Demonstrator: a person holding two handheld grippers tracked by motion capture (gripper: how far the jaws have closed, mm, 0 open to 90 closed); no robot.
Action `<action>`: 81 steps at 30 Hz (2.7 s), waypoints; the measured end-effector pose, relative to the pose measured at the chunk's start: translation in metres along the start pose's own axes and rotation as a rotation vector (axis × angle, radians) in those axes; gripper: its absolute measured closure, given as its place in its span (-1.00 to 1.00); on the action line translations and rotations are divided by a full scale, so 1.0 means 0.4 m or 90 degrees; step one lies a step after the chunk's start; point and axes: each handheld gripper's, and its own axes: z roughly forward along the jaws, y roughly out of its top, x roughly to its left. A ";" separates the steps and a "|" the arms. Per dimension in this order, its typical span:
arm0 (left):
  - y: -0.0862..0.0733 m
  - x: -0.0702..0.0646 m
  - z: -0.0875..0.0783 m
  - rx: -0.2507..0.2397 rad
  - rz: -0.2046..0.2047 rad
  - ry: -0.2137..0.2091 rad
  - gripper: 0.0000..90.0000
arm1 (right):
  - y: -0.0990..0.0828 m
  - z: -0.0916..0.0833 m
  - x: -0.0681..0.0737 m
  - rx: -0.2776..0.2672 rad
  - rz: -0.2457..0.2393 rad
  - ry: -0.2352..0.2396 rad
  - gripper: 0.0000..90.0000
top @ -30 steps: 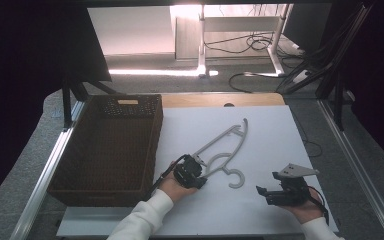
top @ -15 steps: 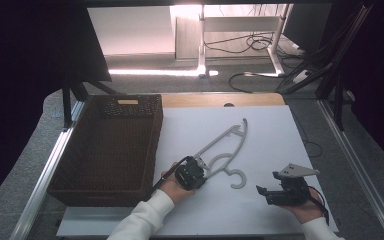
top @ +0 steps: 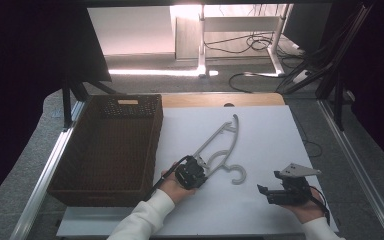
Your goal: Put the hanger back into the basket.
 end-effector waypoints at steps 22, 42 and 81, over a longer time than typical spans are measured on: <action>0.041 -0.001 -0.142 -0.123 -0.026 -0.018 0.83 | -0.002 -0.006 -0.004 -0.004 0.003 -0.007 -0.53; 0.040 0.026 -0.268 -0.210 -0.060 -0.029 0.82 | -0.003 -0.005 -0.002 -0.002 0.005 -0.006 -0.53; -0.051 0.062 -0.528 -0.349 -0.072 -0.015 0.82 | -0.005 0.001 -0.005 0.002 0.007 -0.011 -0.53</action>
